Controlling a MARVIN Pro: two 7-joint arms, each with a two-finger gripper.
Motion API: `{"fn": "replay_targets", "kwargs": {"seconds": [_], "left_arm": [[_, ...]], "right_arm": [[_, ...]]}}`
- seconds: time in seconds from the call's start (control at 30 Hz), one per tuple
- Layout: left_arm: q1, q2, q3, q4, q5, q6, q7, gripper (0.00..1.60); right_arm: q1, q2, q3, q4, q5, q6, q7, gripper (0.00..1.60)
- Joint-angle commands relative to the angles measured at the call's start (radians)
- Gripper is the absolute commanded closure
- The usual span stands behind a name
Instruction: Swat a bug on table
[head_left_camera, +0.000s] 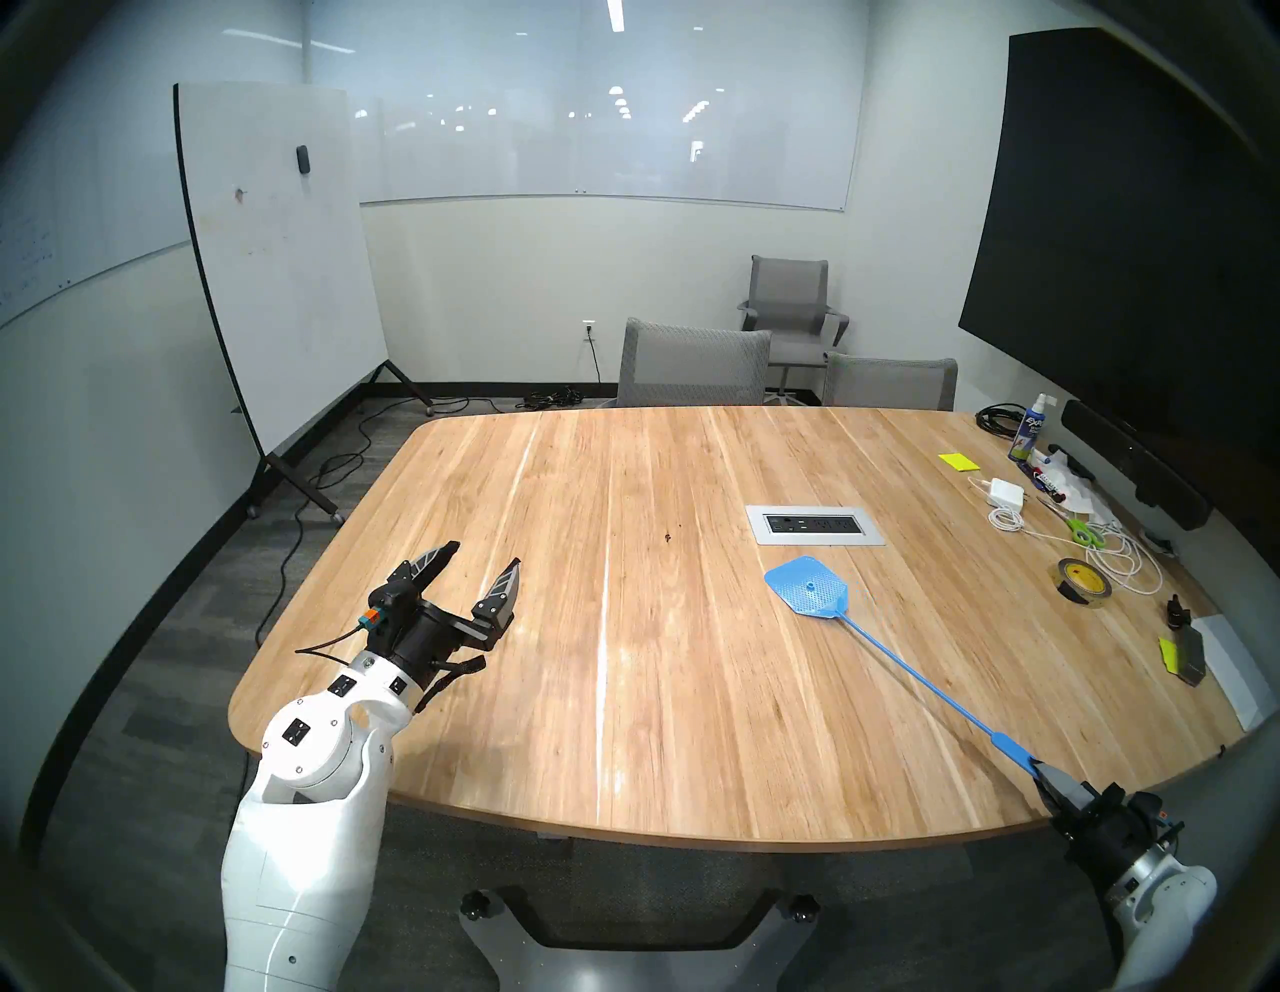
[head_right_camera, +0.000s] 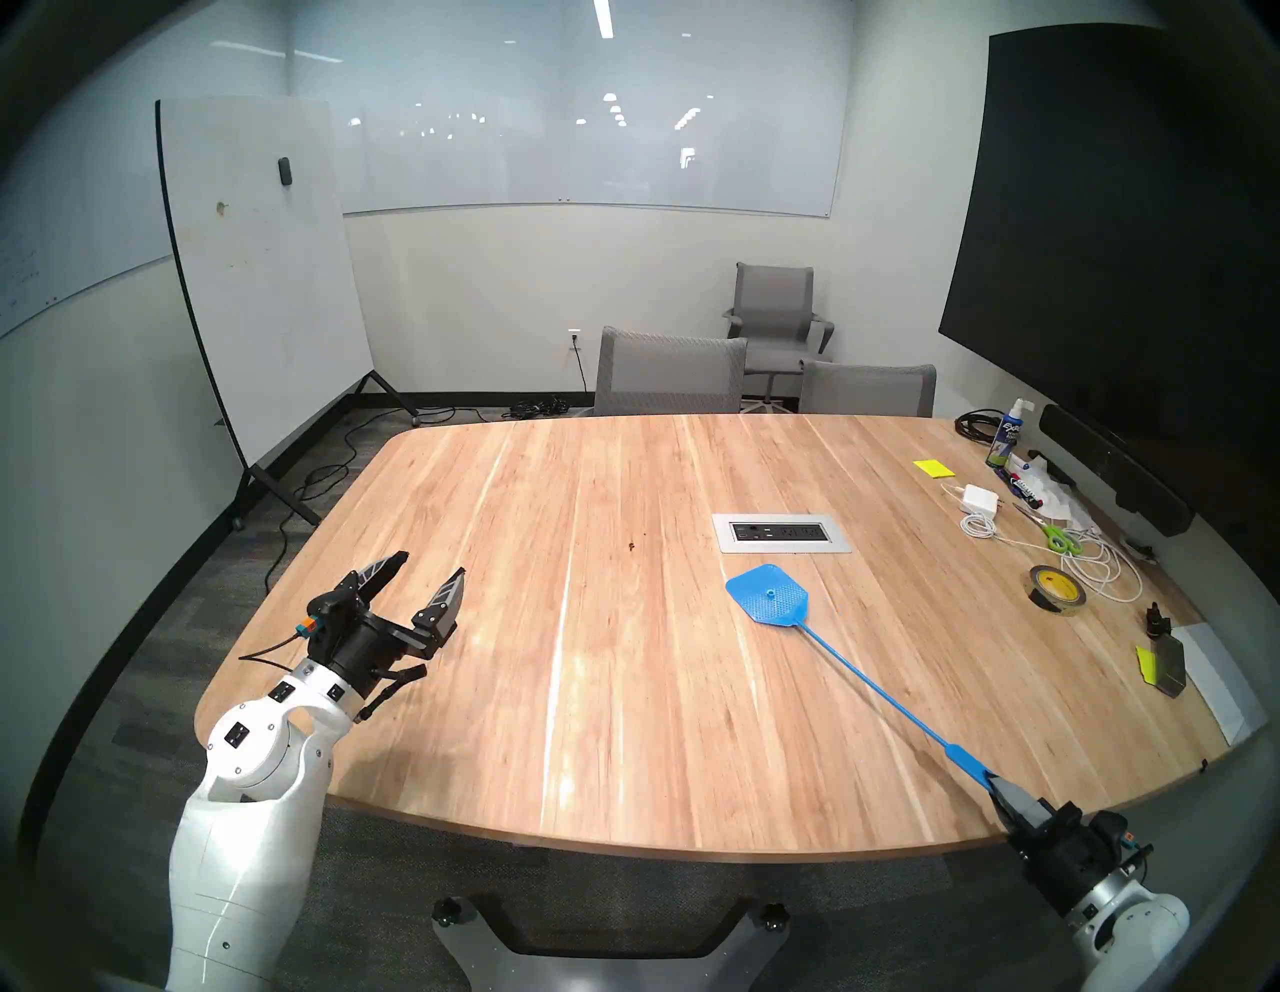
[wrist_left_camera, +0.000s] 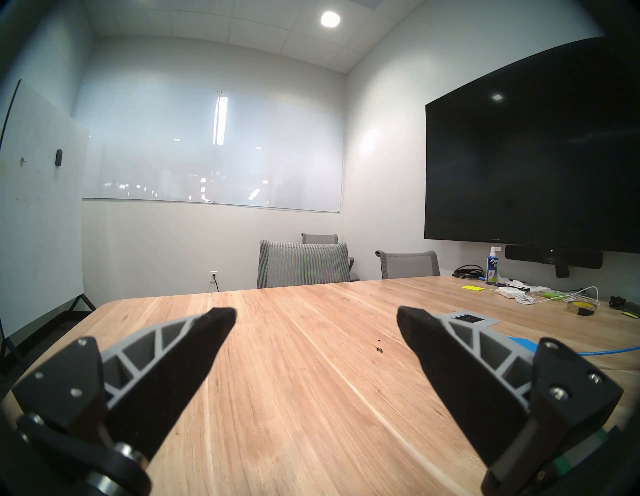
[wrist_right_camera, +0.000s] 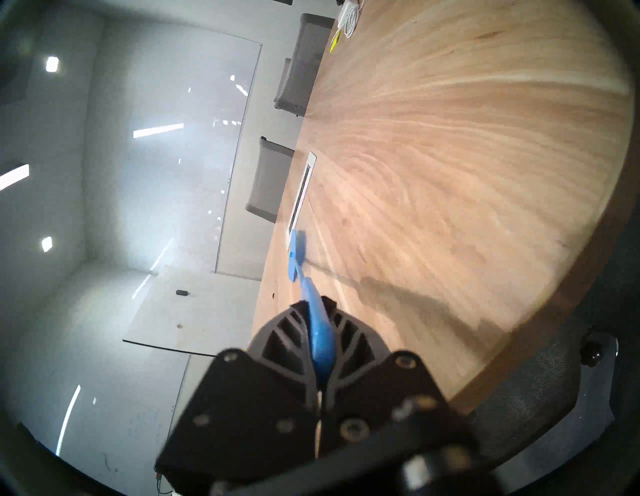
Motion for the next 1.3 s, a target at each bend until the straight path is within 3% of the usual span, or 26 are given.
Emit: {"fn": "replay_targets", "kwargs": {"seconds": [0.0,0.33,0.67,1.0,1.07,1.1,1.27], "left_arm": [[-0.005,0.002,0.0,-0.017,0.0,-0.001,-0.001,0.0],[-0.006,0.002,-0.001,-0.015,0.0,-0.002,-0.002,0.0],[-0.007,0.001,-0.001,-0.013,0.0,-0.003,-0.002,0.0],[-0.007,0.001,-0.001,-0.011,0.0,-0.003,-0.003,0.0],[-0.008,0.001,-0.001,-0.011,0.0,-0.003,-0.004,0.0],[-0.008,0.001,-0.001,-0.011,0.0,-0.003,-0.004,0.0],[-0.008,0.001,-0.001,-0.012,0.0,-0.003,-0.004,0.0]], "right_arm": [[0.089,0.085,-0.043,0.054,0.088,-0.002,-0.015,1.6],[0.208,0.176,-0.106,0.191,0.174,-0.002,-0.061,1.6],[0.228,0.199,-0.136,0.186,0.215,-0.002,-0.077,1.6],[0.165,0.209,-0.101,0.126,0.238,-0.002,-0.008,1.6],[0.143,0.21,-0.086,0.115,0.243,-0.002,0.005,1.6],[0.113,0.193,-0.067,0.063,0.247,-0.002,-0.003,1.6],[0.074,0.201,-0.018,0.072,0.268,-0.002,0.035,1.6]]}}
